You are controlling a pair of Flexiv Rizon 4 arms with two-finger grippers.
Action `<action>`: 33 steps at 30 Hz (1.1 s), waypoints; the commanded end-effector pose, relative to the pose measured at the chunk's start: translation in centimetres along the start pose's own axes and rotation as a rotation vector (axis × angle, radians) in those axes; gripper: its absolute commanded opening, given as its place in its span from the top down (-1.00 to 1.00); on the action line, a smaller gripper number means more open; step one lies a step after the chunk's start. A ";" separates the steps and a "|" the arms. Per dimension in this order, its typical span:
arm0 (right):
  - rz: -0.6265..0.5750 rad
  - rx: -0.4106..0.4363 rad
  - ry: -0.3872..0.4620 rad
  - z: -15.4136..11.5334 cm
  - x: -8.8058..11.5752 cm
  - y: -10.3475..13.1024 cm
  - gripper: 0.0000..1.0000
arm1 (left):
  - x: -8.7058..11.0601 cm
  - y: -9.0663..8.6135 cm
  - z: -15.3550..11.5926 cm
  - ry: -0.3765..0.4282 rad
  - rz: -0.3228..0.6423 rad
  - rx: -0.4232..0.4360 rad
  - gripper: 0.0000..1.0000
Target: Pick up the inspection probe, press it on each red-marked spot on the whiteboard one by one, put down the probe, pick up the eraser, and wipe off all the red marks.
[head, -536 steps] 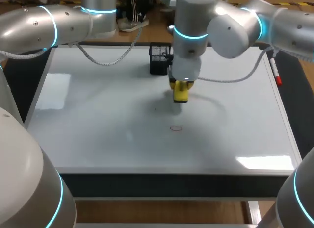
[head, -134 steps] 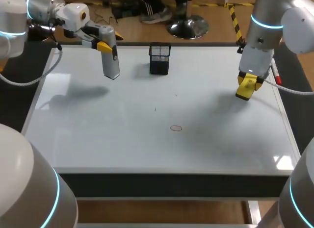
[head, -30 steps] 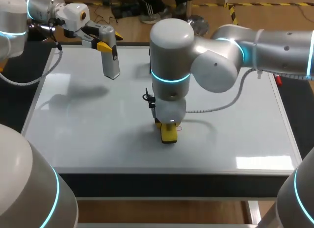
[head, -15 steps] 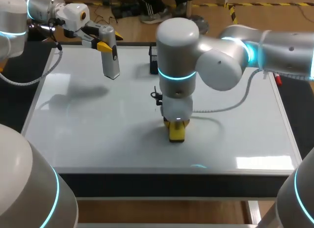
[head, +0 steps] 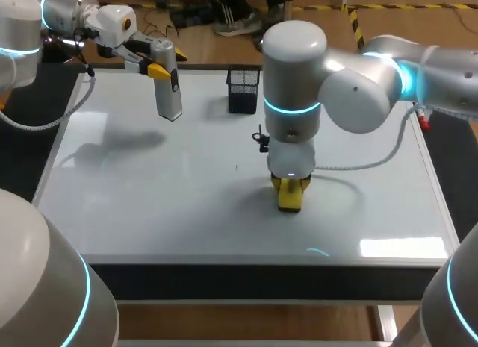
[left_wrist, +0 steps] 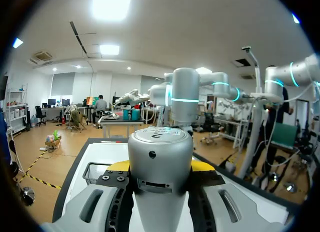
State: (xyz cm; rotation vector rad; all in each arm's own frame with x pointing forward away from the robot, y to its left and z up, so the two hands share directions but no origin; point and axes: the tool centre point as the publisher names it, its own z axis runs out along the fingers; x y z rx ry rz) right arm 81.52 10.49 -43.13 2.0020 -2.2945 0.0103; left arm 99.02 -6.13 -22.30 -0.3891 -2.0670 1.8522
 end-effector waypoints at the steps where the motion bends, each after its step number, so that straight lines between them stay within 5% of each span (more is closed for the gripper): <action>1: 0.013 0.003 -0.009 0.7 1.7 -0.3 1.00 | -0.1 -0.1 -0.1 0.005 -0.001 0.000 1.00; 9: 0.036 0.036 -0.017 -1.0 2.2 -0.8 1.00 | -0.1 -0.1 -0.1 0.005 -0.001 0.000 1.00; 18: -0.052 0.067 -0.079 -3.0 -2.6 -0.4 1.00 | -0.1 -0.1 -0.1 0.005 -0.001 0.000 1.00; 33: -0.186 0.052 -0.106 -1.3 -8.0 2.2 1.00 | -0.1 -0.1 -0.1 0.005 -0.001 0.000 1.00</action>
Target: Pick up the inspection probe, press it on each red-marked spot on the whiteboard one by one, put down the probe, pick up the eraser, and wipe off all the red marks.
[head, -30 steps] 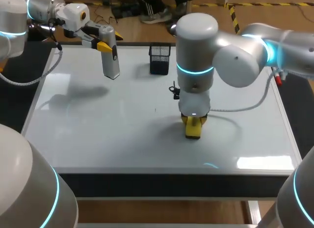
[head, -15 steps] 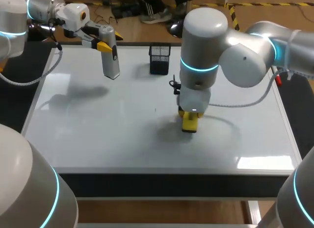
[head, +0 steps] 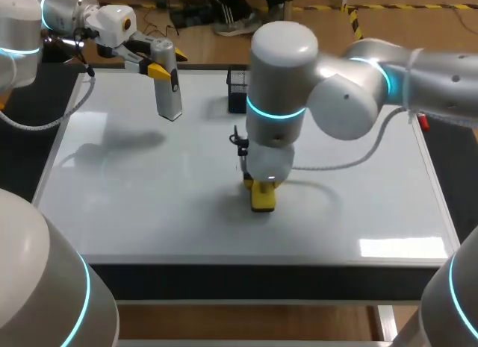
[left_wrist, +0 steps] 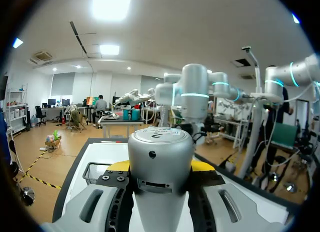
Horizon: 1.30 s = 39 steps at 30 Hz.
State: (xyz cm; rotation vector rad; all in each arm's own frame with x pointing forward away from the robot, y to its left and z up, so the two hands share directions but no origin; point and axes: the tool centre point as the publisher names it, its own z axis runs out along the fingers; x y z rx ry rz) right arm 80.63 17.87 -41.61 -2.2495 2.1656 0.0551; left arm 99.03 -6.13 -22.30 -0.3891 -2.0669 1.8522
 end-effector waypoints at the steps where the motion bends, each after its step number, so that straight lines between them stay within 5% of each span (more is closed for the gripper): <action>1: -0.013 0.001 0.006 0.9 -1.0 0.1 1.00 | -0.1 -0.1 -0.1 0.005 -0.001 0.000 1.00; 14: -0.017 -0.011 0.007 1.9 0.2 -0.2 1.00 | -0.1 -0.1 -0.1 0.005 -0.001 0.000 1.00; 39: 0.159 -0.011 0.060 2.2 8.1 -1.2 1.00 | -0.1 -0.1 -0.1 0.005 -0.001 0.000 1.00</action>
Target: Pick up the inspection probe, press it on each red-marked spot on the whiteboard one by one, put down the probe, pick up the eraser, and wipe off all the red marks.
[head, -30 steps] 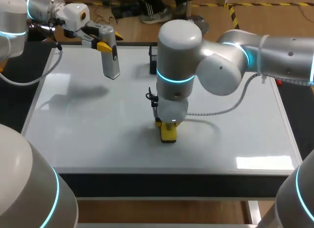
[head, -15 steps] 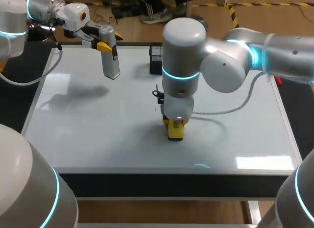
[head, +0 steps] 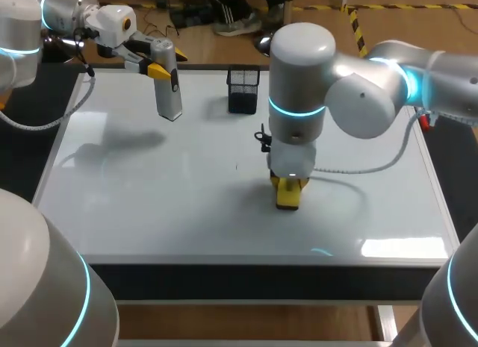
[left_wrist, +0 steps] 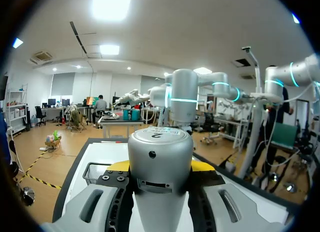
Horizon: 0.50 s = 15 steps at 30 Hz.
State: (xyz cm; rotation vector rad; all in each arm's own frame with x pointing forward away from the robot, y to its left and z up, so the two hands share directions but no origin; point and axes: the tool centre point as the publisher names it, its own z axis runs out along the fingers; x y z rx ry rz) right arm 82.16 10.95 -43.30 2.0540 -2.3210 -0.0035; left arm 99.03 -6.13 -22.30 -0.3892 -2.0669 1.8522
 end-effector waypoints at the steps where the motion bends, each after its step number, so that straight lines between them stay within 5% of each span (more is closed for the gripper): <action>1: 0.000 0.007 -0.005 0.8 1.1 -0.1 1.00 | -0.1 -0.1 -0.1 0.005 -0.001 0.000 1.00; 15: -0.103 -0.007 0.011 -3.2 1.7 -1.3 1.00 | -0.1 -0.1 -0.1 0.005 -0.001 0.000 1.00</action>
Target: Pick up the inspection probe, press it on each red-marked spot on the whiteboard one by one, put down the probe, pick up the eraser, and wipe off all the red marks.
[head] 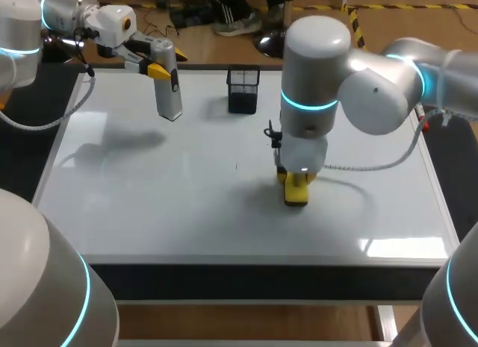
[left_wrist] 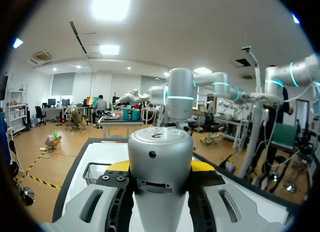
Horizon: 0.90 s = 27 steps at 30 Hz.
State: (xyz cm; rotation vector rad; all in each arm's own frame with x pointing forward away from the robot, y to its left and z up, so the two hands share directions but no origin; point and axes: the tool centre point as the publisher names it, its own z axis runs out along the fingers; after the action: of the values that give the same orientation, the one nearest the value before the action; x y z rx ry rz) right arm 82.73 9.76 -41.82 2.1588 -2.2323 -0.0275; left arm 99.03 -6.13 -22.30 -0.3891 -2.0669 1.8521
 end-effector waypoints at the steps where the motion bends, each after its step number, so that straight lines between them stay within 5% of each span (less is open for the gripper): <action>1: -0.022 -0.001 0.031 -2.0 0.5 -0.8 1.00 | -0.1 -0.1 -0.1 0.005 -0.001 0.000 1.00; 8: 0.023 -0.008 0.023 -3.1 0.8 -2.9 1.00 | -0.1 -0.1 -0.1 0.005 -0.001 0.000 1.00; 27: 0.023 -0.008 0.023 -3.1 0.8 -2.9 1.00 | -0.1 -0.1 -0.1 0.005 -0.001 0.000 1.00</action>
State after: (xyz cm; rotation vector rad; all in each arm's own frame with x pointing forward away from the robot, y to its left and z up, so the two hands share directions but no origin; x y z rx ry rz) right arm 85.65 8.98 -38.88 2.1176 -2.2444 -0.0153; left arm 99.03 -6.13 -22.30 -0.3892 -2.0669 1.8521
